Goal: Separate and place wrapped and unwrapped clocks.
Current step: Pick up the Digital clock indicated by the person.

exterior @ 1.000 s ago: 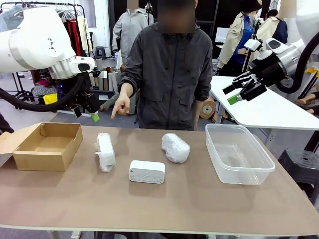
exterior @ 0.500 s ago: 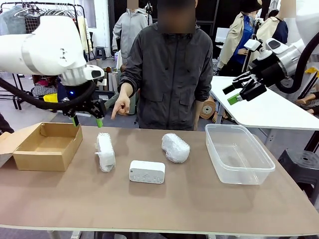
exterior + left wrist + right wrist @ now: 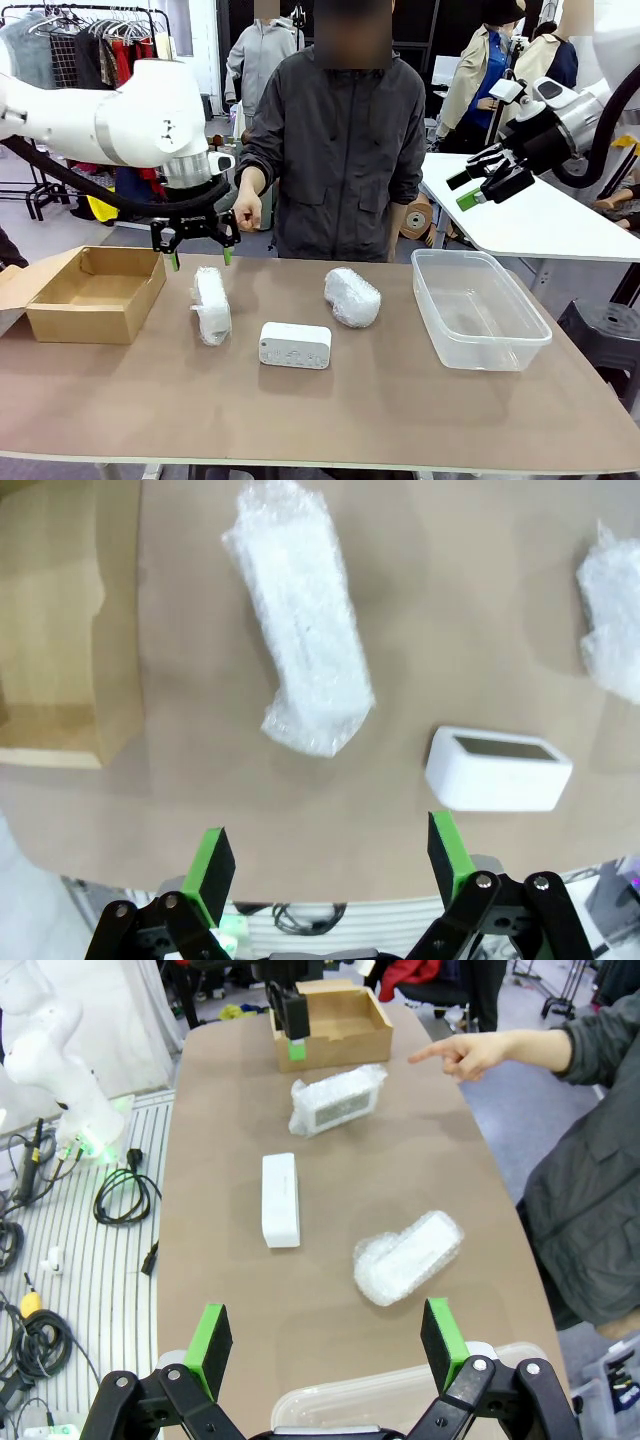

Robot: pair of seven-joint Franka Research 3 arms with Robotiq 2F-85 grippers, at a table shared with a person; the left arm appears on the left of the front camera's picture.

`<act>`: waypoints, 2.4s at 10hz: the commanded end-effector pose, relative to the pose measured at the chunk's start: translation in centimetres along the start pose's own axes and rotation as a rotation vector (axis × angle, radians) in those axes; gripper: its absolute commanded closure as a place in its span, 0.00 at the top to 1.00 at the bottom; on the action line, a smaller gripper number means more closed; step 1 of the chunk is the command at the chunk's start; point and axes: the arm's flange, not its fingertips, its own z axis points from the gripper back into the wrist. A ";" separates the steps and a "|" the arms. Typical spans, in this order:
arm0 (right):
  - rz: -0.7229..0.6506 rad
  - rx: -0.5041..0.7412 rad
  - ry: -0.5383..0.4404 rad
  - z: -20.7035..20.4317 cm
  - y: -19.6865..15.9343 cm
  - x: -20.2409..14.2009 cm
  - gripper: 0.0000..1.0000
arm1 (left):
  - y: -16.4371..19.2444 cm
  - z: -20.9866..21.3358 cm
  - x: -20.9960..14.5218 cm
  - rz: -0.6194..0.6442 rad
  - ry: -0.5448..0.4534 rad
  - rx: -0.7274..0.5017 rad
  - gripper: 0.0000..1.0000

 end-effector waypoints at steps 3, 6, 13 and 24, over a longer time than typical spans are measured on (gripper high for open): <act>0.002 0.002 -0.009 0.0 0.1 0.0 1.00 | -0.1 -3.0 3.4 0.066 -0.119 0.015 1.00; 0.002 0.002 -0.009 0.0 0.1 0.0 1.00 | 0.2 -3.7 4.4 -0.013 -0.116 0.022 1.00; 0.002 0.002 -0.009 0.0 0.1 0.0 1.00 | 0.0 -7.9 6.1 0.155 -0.069 0.056 1.00; 0.002 0.002 -0.009 0.0 0.1 0.0 1.00 | 0.4 -12.3 8.2 0.201 -0.038 0.100 0.24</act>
